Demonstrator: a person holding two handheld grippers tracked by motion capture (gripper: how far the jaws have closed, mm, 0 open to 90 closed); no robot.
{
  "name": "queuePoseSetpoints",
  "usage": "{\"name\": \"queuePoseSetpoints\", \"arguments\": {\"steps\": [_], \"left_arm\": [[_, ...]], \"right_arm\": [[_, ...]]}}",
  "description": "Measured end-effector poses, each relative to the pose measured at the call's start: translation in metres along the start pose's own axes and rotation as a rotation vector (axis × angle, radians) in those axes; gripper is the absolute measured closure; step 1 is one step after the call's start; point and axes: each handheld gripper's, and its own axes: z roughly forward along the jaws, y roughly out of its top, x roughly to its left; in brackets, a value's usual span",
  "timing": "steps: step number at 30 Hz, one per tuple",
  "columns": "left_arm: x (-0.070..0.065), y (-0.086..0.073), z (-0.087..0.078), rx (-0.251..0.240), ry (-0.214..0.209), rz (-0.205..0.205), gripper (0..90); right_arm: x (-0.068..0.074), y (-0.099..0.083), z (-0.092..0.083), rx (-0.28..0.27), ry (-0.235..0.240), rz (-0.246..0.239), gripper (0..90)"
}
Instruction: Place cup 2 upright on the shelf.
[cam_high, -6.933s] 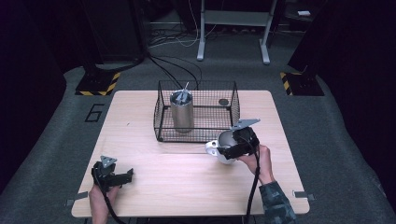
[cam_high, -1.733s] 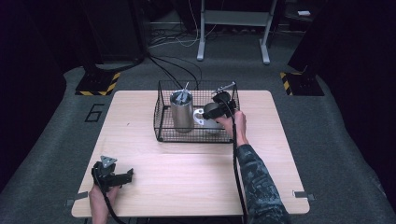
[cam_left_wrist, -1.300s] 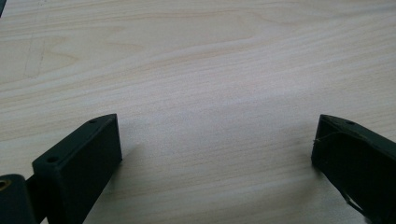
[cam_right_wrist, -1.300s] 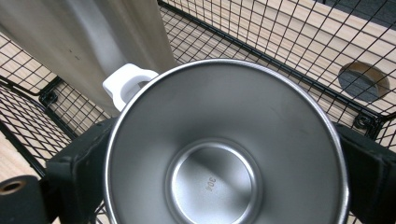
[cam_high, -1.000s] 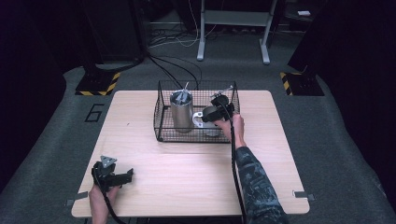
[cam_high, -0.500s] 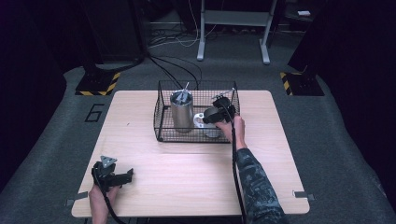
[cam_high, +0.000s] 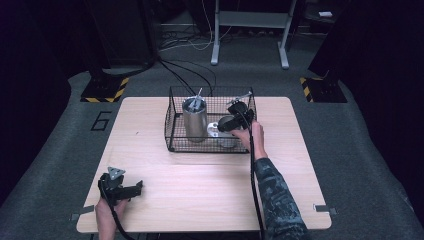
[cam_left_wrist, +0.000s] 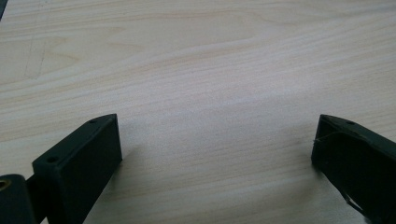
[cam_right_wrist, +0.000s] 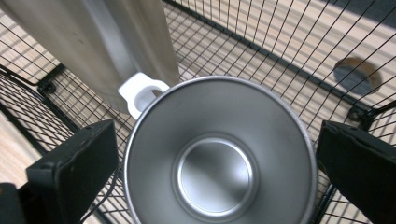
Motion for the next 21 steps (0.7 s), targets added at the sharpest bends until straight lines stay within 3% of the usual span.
{"name": "queuePoseSetpoints", "arguments": {"steps": [13,21], "left_arm": [[0.0,0.0,0.0,0.0,0.001,0.001,1.6],[0.0,0.0,0.0,0.0,0.0,0.0,1.6]], "right_arm": [[0.011,0.001,-0.034,-0.062,0.043,-0.066,0.0],[0.028,-0.004,-0.071,-0.122,0.052,-0.138,0.0]]}}
